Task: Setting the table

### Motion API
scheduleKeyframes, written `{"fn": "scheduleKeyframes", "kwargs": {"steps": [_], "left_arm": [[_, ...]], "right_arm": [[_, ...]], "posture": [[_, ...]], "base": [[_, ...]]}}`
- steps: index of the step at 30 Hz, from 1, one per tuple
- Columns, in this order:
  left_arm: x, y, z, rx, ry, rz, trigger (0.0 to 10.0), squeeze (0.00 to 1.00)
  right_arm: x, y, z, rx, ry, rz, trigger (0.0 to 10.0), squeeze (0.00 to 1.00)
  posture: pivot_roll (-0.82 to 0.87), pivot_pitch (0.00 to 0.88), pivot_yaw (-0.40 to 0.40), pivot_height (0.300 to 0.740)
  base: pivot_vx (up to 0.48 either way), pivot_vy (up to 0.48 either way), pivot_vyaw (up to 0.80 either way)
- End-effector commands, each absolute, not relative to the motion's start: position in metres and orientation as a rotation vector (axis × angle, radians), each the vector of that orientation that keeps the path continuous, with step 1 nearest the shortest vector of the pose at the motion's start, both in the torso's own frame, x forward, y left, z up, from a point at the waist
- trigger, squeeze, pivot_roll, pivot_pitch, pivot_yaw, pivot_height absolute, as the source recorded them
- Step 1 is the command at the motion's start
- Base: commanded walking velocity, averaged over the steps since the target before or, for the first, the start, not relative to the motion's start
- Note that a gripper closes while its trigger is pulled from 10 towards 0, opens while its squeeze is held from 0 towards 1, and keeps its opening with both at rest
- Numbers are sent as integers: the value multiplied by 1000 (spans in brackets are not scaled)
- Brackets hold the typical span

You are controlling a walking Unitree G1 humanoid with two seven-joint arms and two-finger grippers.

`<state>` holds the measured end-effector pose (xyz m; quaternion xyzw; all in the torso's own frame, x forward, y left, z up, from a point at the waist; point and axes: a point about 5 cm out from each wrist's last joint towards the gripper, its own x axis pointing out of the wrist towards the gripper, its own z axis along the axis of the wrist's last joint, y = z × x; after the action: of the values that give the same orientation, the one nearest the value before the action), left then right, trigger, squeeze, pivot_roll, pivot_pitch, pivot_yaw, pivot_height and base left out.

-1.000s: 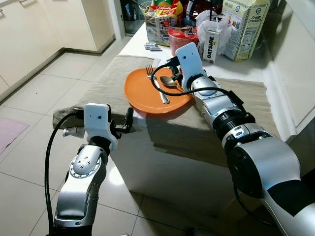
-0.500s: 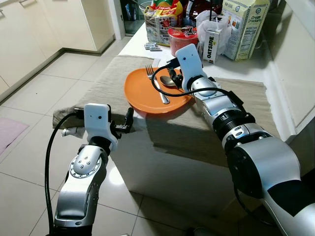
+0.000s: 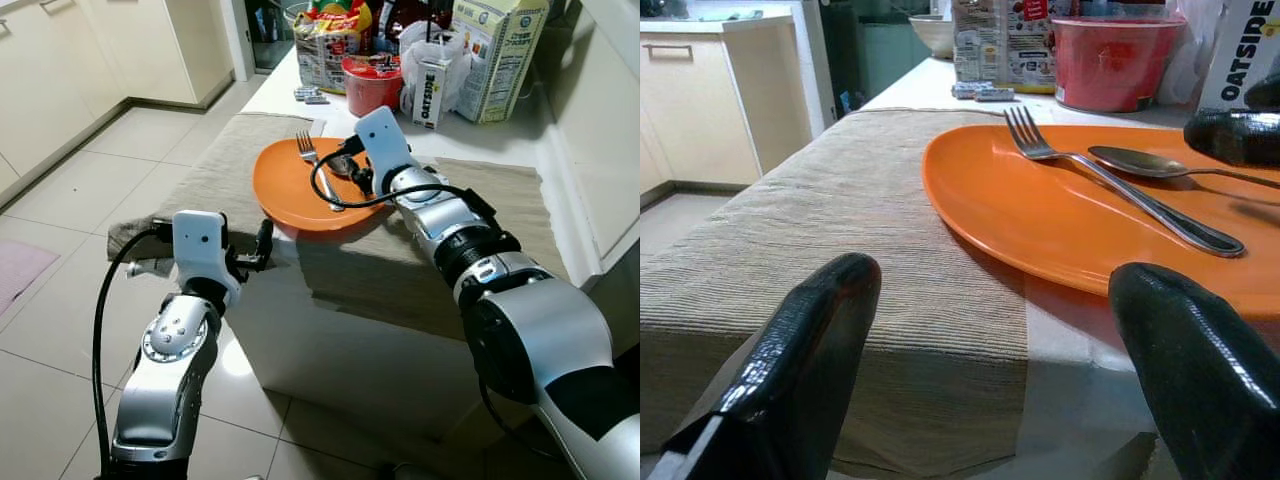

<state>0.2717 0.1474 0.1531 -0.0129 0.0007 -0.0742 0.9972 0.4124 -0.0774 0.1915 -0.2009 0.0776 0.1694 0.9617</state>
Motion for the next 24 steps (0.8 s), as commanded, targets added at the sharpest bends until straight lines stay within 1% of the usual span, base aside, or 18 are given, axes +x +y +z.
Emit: {"fn": "scheduleKeyframes", "kwargs": {"steps": [1, 24], "left_arm": [[272, 149, 153, -18, 6, -143, 10000, 0], [274, 149, 154, -15, 5, -151, 10000, 0]], "right_arm": [[411, -81, 184, -418, 195, 344, 10000, 0], [407, -84, 169, -319, 299, 370, 10000, 0]], "posture": [[-45, 41, 71, 740], [-49, 38, 78, 740]], "base": [[0, 0, 0], [0, 0, 0]]}}
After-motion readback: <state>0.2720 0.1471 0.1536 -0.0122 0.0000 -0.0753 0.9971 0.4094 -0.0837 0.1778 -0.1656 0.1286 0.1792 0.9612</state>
